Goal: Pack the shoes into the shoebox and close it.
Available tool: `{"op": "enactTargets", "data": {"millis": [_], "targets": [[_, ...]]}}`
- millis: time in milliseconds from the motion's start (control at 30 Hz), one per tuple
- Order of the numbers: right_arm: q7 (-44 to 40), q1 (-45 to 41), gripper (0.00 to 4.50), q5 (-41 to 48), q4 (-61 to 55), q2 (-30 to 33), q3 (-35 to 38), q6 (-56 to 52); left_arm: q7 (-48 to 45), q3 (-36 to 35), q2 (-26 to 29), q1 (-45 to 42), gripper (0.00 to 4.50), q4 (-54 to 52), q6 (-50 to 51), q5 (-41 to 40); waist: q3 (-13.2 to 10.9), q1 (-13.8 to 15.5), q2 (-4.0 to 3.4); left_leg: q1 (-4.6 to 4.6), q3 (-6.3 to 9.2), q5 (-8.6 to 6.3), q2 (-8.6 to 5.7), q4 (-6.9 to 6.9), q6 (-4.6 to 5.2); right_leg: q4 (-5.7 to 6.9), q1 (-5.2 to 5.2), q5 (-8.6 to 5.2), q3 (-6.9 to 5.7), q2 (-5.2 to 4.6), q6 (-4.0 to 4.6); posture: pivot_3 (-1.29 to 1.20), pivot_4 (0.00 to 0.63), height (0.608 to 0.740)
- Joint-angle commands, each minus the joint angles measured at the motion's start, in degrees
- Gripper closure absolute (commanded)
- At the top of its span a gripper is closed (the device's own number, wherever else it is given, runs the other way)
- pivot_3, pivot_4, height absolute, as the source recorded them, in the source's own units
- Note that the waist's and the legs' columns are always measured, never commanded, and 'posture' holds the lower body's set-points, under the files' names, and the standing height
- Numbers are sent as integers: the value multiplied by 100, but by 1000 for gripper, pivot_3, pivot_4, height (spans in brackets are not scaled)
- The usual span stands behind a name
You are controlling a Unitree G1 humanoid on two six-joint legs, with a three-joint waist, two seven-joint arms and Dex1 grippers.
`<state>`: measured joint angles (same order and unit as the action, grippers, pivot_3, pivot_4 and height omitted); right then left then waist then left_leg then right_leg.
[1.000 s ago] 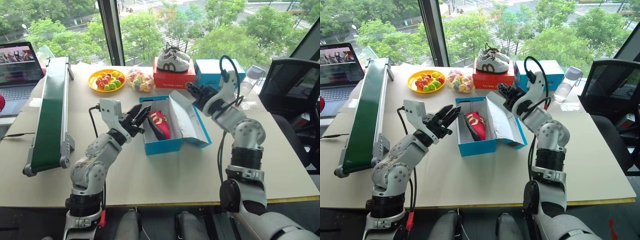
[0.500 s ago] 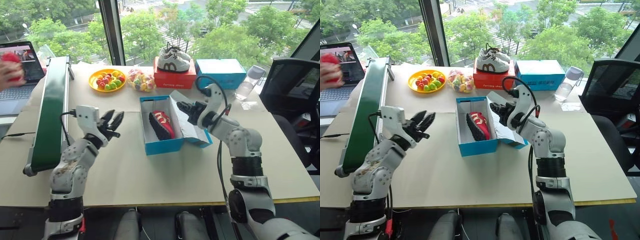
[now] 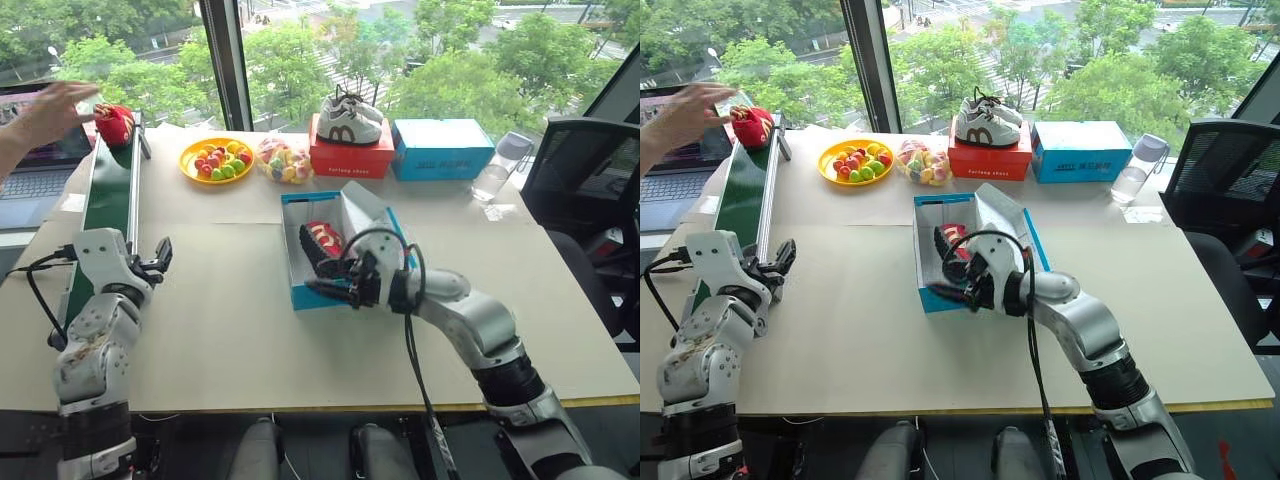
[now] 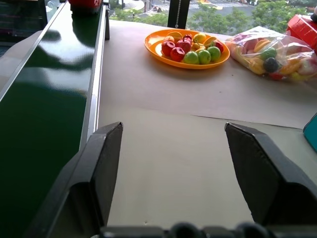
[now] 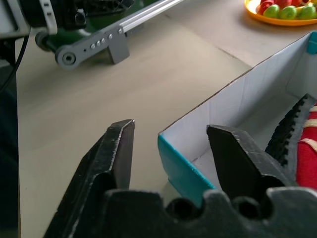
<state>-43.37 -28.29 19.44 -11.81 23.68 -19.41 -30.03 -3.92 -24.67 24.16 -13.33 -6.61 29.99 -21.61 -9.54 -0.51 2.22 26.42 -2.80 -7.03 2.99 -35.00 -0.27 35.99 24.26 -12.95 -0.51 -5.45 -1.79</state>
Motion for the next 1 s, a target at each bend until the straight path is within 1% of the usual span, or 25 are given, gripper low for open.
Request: {"op": "enactTargets", "data": {"millis": [33,167,300,533,1000], "targets": [[-105,9,30,-139,-143,32,73,273,85,-154,126,-65,0,47,16,103,0,0,0,0,0,0,0,0,0,0,0,0,-1,0,0,0,150,735],[56,-11,30,-372,-8,-50,99,369,226,-209,190,-153,0,235,94,215,0,0,0,0,0,0,0,0,-1,0,0,0,-1,0,0,0,150,735],[124,-14,30,-574,104,-86,90,363,280,-358,235,-267,0,411,220,124,0,6,1,-1,1,-1,0,-1,-1,1,0,0,-3,0,0,0,150,735],[217,43,30,-637,107,-180,170,293,337,-385,355,-309,0,657,92,309,0,-2,1,-1,1,0,0,0,-1,3,0,0,-3,0,0,0,150,735],[290,138,30,-667,-29,-321,142,181,275,-381,321,-299,0,774,70,408,1,-1,2,-1,0,-1,0,-1,-3,4,-1,1,-4,-1,1,0,150,735]]}}
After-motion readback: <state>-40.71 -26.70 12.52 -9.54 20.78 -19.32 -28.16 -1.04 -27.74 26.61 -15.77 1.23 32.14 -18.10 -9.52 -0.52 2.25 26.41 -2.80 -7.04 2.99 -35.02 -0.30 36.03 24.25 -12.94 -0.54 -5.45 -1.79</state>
